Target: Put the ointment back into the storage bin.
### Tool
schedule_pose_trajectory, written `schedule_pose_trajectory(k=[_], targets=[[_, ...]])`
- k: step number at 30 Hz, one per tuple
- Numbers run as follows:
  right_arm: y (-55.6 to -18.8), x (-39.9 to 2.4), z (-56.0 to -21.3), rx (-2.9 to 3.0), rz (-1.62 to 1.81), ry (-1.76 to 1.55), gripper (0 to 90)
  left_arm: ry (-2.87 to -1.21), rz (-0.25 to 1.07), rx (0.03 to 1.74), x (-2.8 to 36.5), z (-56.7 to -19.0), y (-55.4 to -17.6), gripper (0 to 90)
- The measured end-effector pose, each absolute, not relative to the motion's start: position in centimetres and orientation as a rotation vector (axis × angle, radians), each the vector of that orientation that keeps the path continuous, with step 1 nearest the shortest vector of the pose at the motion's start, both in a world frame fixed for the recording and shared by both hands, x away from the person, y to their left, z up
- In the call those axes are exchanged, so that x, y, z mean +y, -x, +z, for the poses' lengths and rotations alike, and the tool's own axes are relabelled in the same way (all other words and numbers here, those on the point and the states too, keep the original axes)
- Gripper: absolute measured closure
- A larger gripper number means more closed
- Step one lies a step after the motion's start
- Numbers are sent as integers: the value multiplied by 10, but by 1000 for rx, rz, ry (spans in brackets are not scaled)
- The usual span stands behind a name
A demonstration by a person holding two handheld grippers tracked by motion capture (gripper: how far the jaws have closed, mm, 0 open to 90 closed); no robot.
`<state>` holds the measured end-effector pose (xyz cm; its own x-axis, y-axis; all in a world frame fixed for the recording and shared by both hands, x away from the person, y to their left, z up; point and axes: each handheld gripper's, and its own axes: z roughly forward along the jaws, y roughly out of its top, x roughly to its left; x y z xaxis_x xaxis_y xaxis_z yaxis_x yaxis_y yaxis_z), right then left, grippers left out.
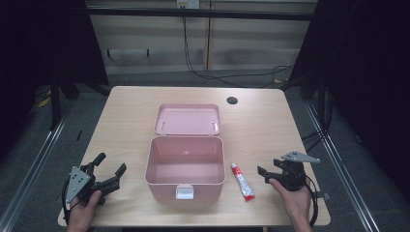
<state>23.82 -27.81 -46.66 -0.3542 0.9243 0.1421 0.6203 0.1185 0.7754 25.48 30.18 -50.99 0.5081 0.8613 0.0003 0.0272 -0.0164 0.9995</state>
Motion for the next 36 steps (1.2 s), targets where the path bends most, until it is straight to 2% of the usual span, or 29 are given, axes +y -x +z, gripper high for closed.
schedule_pose_trajectory(k=[13, 16, 23, 29, 34, 36], targets=[[-238, -270, -449, 2183, 1069, -1499, 347, -1442, 798, 824, 302, -510, -255, 157], [-239, -270, -443, 2192, 1068, -1505, 312, -1446, 802, 822, 302, -510, -254, 157], [-244, -265, -425, 2282, 1008, -1513, 316, -1442, 796, 822, 302, -510, -255, 157], [-254, -261, -421, 2377, 1006, -1508, 274, -1442, 798, 822, 302, -510, -255, 157], [-261, -251, -414, 2419, 956, -1488, 355, -1443, 798, 821, 302, -510, -255, 157], [-265, -246, -411, 2451, 940, -1502, 347, -1443, 796, 820, 302, -510, -255, 157]])
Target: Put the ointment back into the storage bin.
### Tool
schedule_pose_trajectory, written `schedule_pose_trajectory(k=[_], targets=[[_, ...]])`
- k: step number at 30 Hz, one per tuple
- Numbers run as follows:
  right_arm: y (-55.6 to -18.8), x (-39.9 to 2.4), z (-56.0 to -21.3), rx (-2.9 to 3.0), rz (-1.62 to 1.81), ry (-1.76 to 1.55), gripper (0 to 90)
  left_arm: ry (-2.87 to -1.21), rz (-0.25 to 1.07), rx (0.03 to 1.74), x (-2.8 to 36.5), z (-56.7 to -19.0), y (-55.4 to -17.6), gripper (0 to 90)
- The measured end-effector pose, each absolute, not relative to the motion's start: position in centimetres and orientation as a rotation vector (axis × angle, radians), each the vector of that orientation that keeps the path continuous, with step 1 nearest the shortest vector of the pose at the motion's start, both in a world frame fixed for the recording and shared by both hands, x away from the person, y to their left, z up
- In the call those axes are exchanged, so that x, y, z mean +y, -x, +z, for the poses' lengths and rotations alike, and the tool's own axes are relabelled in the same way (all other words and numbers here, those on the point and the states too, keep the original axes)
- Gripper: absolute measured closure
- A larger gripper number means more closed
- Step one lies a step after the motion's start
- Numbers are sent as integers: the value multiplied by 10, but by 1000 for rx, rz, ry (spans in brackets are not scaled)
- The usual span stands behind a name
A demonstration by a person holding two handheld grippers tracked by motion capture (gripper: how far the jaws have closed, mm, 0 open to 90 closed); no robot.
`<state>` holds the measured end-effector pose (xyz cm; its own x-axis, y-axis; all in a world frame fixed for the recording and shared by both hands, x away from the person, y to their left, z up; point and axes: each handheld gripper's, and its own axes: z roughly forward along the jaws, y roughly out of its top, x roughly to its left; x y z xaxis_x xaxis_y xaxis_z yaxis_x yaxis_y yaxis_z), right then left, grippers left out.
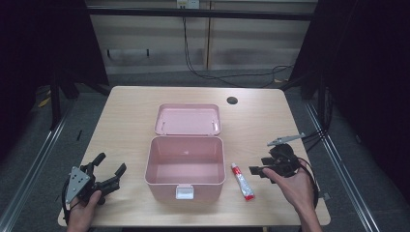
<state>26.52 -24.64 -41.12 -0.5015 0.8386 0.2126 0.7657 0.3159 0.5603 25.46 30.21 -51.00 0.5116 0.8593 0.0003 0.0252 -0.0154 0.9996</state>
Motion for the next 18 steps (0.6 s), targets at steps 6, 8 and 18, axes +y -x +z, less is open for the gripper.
schedule_pose_trajectory(k=[6, 8, 18], targets=[[-276, -233, -413, 2534, 878, -1505, 397, -1439, 795, 822, 302, -510, -255, 157], [-277, -232, -414, 2549, 877, -1496, 399, -1439, 795, 822, 302, -510, -255, 157], [-291, -218, -421, 2671, 711, -1525, 457, -1435, 788, 825, 302, -510, -255, 157]])
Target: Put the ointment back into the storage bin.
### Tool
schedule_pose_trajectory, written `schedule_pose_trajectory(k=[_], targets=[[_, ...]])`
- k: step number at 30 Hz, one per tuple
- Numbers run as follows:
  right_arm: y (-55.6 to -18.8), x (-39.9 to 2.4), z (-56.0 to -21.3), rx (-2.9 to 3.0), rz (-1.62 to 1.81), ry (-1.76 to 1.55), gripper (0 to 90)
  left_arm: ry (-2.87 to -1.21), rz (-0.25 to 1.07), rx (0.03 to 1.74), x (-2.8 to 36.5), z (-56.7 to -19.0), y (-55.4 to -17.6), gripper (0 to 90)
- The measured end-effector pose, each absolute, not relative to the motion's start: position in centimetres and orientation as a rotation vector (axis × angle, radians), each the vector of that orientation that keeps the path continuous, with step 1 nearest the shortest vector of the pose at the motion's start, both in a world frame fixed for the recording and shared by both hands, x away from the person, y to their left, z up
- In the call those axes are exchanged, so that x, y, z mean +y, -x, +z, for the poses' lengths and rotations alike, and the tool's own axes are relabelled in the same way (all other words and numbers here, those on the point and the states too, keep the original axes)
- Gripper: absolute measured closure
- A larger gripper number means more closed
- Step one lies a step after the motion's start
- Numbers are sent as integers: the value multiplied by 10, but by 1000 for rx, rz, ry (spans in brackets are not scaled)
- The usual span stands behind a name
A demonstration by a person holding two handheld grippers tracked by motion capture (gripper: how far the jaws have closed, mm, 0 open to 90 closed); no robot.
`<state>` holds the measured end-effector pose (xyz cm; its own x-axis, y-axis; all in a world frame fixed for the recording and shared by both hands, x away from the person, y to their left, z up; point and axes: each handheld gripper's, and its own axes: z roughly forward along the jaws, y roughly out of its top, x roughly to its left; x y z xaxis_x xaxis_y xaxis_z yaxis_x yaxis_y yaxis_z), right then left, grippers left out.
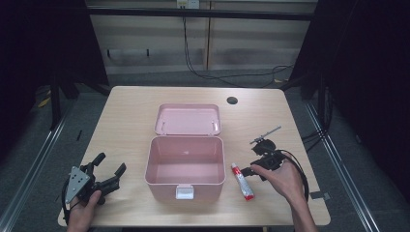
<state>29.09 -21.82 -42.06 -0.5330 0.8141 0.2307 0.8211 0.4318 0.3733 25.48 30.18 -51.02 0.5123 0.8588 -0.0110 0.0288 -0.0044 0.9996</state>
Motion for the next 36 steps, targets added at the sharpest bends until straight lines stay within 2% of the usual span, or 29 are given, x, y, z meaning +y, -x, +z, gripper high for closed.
schedule_pose_trajectory(k=[5, 12, 16, 36], targets=[[-296, -211, -428, -2609, -641, 1494, 505, -1437, 797, 824, 302, -510, -255, 157], [-299, -206, -432, -2593, -549, 1485, 521, -1437, 796, 824, 302, -510, -255, 157], [-301, -200, -438, -2594, -457, 1494, 580, -1436, 796, 823, 302, -510, -255, 157], [-305, -185, -459, -2613, -285, 1538, 638, -1433, 799, 826, 302, -510, -254, 157]])
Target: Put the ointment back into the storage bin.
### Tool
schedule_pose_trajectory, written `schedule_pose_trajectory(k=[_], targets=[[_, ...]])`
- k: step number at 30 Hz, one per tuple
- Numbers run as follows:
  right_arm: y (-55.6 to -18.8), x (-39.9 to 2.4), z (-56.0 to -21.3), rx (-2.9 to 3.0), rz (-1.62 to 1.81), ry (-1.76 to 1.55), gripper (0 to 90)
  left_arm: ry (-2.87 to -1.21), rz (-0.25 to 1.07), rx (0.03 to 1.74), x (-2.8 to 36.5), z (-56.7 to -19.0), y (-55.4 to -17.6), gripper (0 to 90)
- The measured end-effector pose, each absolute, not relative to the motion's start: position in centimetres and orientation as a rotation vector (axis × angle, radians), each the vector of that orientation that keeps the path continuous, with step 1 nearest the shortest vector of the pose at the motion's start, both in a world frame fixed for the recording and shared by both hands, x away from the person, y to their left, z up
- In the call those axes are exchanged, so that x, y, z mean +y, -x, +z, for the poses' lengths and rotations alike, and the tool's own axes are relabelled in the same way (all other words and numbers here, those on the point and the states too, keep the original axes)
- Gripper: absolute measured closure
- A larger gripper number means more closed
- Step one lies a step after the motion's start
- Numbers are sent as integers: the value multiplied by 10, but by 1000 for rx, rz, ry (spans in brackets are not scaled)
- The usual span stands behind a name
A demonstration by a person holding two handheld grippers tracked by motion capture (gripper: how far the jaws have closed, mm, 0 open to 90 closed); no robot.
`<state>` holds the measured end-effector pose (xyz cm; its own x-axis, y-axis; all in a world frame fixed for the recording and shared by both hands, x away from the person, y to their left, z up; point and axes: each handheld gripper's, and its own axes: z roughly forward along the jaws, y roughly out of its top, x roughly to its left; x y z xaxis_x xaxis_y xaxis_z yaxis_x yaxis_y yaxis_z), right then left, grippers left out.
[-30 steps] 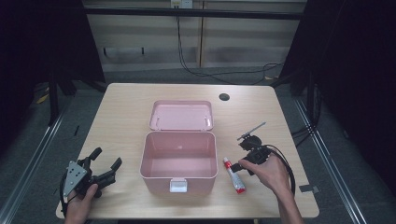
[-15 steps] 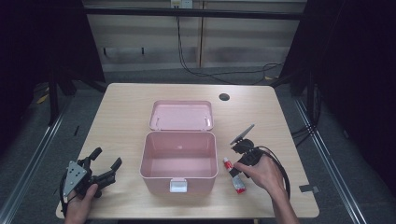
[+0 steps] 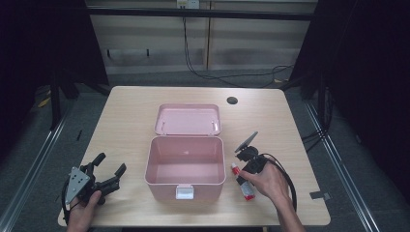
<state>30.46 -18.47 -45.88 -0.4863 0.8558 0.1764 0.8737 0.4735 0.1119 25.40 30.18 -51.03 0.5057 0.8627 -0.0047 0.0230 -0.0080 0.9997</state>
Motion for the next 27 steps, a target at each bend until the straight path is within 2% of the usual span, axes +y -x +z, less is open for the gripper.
schedule_pose_trajectory(k=[10, 27], targets=[[-305, -181, -466, -2620, -246, 1540, 697, -1433, 800, 825, 302, -510, -254, 157], [-305, -180, -466, -2631, -242, 1527, 713, -1434, 798, 823, 302, -510, -254, 157]])
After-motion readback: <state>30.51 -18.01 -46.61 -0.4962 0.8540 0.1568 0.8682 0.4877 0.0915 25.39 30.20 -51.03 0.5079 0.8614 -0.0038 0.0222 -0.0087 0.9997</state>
